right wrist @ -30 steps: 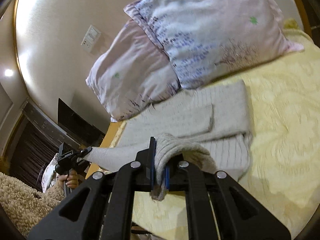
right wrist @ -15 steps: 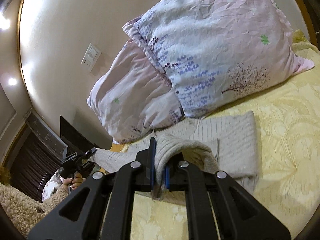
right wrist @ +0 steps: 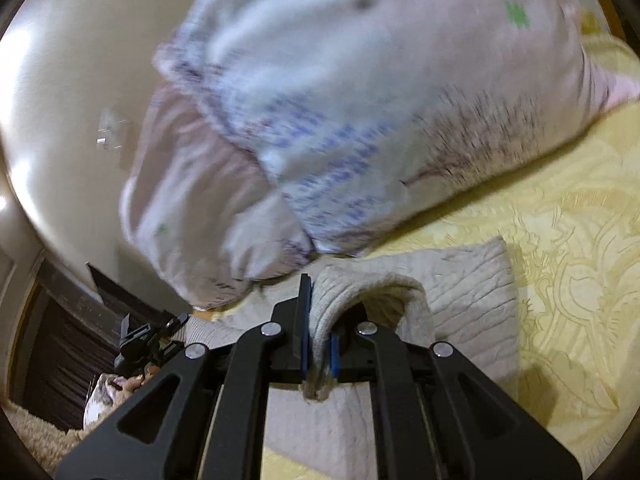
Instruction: Fold small clothes
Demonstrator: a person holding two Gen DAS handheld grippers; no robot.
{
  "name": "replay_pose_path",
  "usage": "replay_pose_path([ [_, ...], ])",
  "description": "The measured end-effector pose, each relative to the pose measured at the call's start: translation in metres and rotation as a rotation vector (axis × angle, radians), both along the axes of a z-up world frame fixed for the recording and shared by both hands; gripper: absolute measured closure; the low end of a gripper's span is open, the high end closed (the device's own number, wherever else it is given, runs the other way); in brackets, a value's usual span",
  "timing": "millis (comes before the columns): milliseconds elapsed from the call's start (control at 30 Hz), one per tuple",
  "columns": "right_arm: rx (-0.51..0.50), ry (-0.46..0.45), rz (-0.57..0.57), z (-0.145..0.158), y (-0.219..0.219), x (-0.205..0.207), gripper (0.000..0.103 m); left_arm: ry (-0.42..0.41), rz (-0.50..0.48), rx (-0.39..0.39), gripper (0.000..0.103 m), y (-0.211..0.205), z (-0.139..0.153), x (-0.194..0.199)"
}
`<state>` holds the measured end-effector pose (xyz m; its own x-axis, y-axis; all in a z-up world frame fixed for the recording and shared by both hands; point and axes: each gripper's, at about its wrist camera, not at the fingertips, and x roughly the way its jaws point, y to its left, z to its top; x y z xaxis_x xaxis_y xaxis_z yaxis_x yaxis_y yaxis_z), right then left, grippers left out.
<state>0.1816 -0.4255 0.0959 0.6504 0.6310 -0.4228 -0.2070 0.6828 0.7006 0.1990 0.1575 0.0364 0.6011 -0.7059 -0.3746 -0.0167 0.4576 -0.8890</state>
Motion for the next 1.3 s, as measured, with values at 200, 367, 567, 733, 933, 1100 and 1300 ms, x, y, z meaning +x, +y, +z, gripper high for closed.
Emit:
replay_pose_path([
  [200,-0.006,0.139,-0.051,-0.040,0.000,0.036,0.095,0.089,0.032,-0.015,0.096,-0.002,-0.033,0.018],
  [367,-0.043,0.202,-0.055,-0.050,0.005,0.051,0.085,0.126,0.034,-0.014,0.092,-0.004,-0.044,0.025],
  [567,-0.076,0.142,-0.101,-0.026,0.003,0.046,0.055,0.076,0.051,0.030,0.036,-0.004,-0.022,0.026],
  [733,-0.129,0.084,-0.135,-0.008,-0.014,0.020,0.056,0.022,0.046,0.179,0.036,0.004,0.005,0.008],
  [933,-0.224,0.120,-0.114,-0.019,-0.026,-0.024,0.062,0.056,0.025,0.354,0.038,0.008,0.001,-0.029],
  [1100,-0.255,0.169,-0.092,-0.035,-0.025,-0.053,0.066,0.075,0.000,0.422,0.042,0.007,-0.009,-0.054],
  [1300,-0.311,0.175,-0.063,-0.041,-0.013,-0.059,0.066,0.079,-0.045,0.493,0.046,-0.003,-0.017,-0.068],
])
